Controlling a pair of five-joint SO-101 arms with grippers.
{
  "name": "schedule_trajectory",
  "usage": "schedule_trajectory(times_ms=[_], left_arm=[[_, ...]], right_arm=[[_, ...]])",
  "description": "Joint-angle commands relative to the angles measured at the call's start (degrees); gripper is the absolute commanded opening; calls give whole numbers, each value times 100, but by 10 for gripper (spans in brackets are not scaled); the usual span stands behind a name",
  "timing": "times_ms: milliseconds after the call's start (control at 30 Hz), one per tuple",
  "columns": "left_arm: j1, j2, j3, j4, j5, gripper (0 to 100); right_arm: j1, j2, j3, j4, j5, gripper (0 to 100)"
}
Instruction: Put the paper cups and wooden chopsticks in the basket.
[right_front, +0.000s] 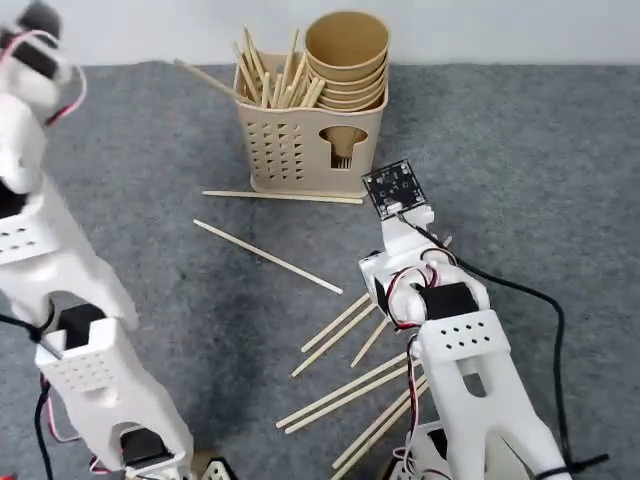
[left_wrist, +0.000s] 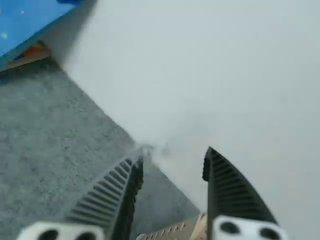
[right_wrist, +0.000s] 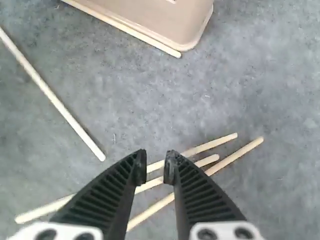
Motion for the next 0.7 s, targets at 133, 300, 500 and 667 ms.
schedule_trajectory(times_ms=[133,300,500,667], left_arm=[[-756,-88,-365,123,123,185],[-905,-88,-295,123,123,185],[-923,-97,646,123,123,185],[-932,-149,1191,123,141,186]], right_arm=[[-48,-171,114,-13,-4211,84],[233,-171,396,-57,-6163,140],[-4,84,1020,-127,-5029,207],[-303,532,888,-620,-5222,192]])
